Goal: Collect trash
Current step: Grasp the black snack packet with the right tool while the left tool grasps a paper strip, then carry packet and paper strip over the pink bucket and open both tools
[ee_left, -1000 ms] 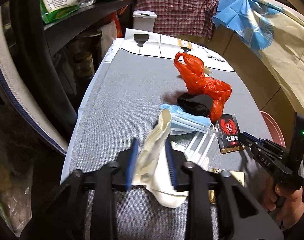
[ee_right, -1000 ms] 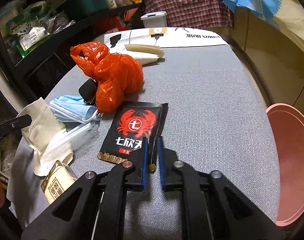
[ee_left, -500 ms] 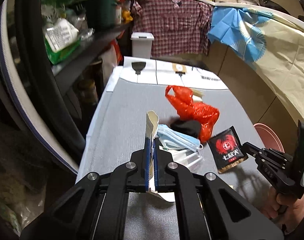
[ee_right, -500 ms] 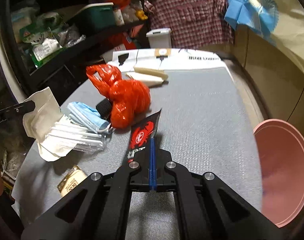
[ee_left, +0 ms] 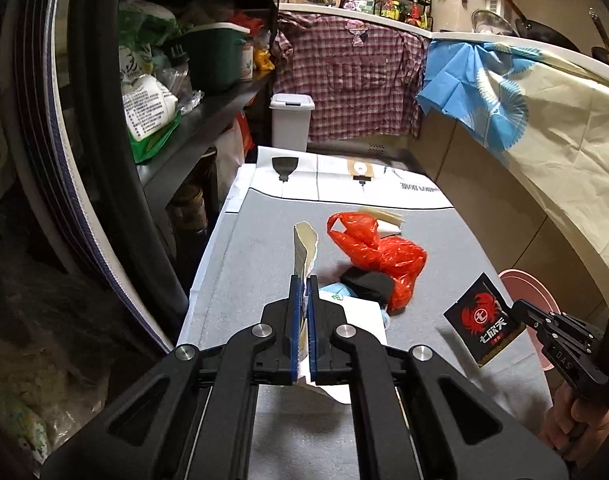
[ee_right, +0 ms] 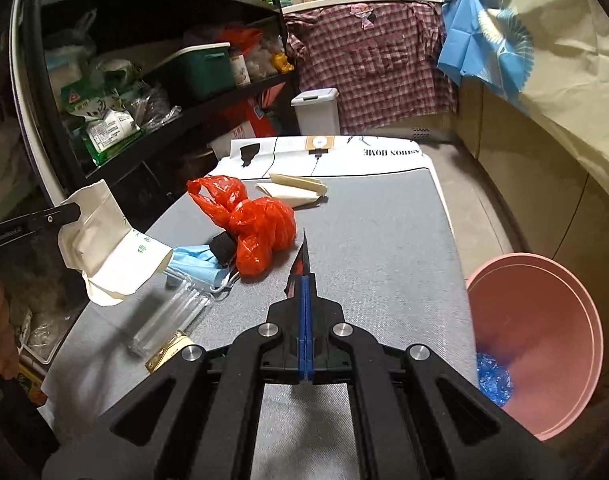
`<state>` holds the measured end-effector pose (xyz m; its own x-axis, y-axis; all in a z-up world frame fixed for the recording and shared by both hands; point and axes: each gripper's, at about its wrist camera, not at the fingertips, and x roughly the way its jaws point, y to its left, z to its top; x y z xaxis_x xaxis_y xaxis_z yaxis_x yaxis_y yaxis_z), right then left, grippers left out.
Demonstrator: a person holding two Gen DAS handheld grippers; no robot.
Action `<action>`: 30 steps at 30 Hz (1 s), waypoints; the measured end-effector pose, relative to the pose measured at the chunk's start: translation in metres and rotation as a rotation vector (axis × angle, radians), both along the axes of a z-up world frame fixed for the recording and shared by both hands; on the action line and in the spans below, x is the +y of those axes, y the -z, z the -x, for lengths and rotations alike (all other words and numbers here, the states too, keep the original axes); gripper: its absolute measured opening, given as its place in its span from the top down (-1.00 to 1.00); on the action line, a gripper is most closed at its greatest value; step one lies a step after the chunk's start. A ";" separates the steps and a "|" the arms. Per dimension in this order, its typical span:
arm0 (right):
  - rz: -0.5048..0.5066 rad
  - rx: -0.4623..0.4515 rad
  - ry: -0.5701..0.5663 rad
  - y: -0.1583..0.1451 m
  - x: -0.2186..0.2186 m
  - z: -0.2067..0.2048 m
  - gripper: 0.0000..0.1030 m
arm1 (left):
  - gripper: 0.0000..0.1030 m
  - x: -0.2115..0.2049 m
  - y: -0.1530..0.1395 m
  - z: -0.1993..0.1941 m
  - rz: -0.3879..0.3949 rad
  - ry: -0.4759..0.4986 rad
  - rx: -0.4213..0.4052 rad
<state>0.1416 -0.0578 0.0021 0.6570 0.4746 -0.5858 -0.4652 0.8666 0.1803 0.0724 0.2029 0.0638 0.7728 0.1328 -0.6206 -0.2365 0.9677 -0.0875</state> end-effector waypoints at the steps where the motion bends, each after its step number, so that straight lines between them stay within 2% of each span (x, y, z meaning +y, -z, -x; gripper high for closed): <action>1: 0.000 -0.003 0.002 -0.001 -0.001 0.002 1.00 | 0.94 -0.003 -0.002 0.001 0.001 0.004 -0.006; 9: 0.000 -0.059 0.016 -0.022 -0.022 0.021 1.00 | 0.95 -0.019 -0.002 0.011 0.019 0.030 -0.024; 30: -0.002 -0.115 0.048 -0.063 -0.067 0.035 1.00 | 0.95 -0.063 0.000 0.005 0.049 0.121 -0.032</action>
